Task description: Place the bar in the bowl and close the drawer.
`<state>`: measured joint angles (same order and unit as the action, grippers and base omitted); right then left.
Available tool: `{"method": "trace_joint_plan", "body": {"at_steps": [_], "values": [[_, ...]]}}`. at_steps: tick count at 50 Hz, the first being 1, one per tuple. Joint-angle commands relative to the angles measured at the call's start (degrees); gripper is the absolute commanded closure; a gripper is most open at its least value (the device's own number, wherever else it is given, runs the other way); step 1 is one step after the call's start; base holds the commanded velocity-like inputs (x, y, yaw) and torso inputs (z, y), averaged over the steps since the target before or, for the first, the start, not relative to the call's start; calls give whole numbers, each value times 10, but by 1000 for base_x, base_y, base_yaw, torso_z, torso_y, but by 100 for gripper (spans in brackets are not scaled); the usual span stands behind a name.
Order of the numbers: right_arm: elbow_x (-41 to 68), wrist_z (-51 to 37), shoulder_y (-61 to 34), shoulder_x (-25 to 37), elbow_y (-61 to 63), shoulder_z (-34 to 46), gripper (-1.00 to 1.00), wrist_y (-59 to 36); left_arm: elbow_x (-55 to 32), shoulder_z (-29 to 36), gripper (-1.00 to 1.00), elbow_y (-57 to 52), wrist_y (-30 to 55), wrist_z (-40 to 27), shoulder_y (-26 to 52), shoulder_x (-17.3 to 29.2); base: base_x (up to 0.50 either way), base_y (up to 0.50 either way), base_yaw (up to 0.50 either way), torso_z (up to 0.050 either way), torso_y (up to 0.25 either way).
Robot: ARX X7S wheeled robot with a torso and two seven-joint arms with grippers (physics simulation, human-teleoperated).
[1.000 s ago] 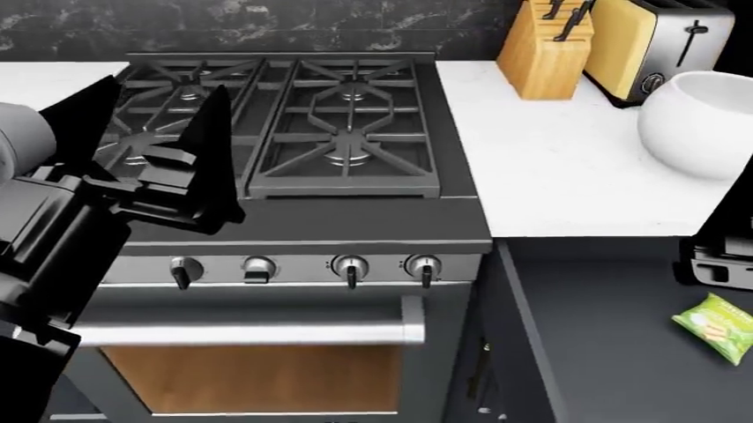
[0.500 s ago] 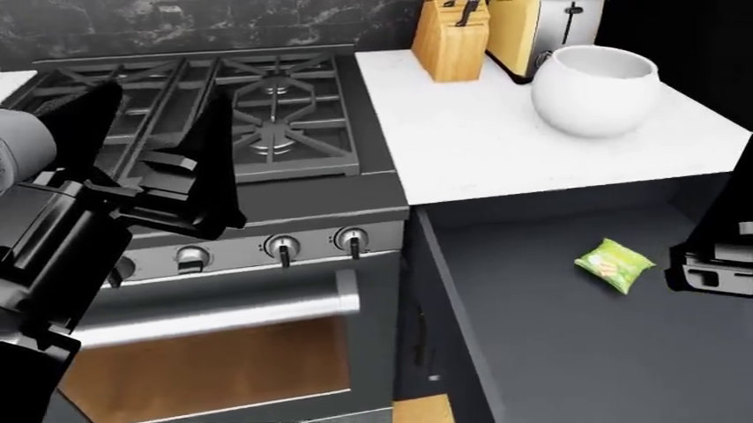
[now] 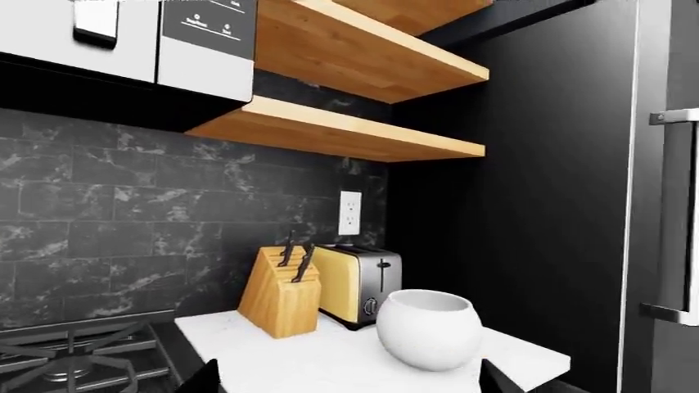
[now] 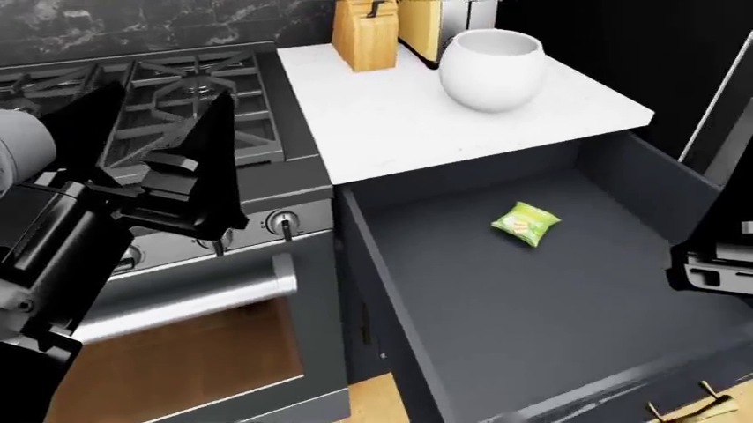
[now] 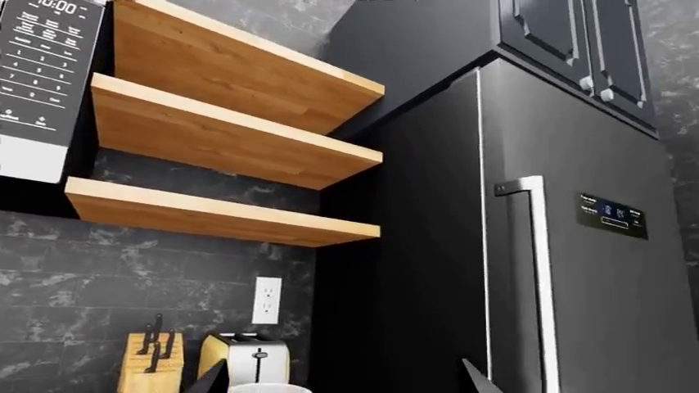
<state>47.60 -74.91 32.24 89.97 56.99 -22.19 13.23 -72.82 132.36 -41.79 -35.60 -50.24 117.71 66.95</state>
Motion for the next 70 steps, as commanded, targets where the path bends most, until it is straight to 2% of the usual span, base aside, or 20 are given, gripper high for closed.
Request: {"method": "trace_joint_plan", "body": {"at_steps": [1, 28, 38, 50, 70], "values": [[-4, 0, -6, 0, -4, 14, -100, 7, 5, -4, -100, 2, -2, 0, -13, 0, -170, 58, -500, 0, 0], [-12, 2, -21, 0, -14, 47, -100, 19, 9, -15, -100, 9, -8, 1, -38, 0, -165, 73, -500, 0, 0], [-5, -1, -36, 0, -4, 49, -100, 7, -12, -29, -100, -4, 1, 6, -18, 4, -156, 91, -500, 0, 0], [-23, -8, -28, 0, -11, 79, -100, 37, 21, -24, -100, -27, 0, -11, -39, 26, -149, 102, -500, 0, 0], [-31, -7, -37, 0, -20, 107, -100, 55, 25, -31, -100, -22, -5, -13, -58, 19, -140, 117, -500, 0, 0]]}}
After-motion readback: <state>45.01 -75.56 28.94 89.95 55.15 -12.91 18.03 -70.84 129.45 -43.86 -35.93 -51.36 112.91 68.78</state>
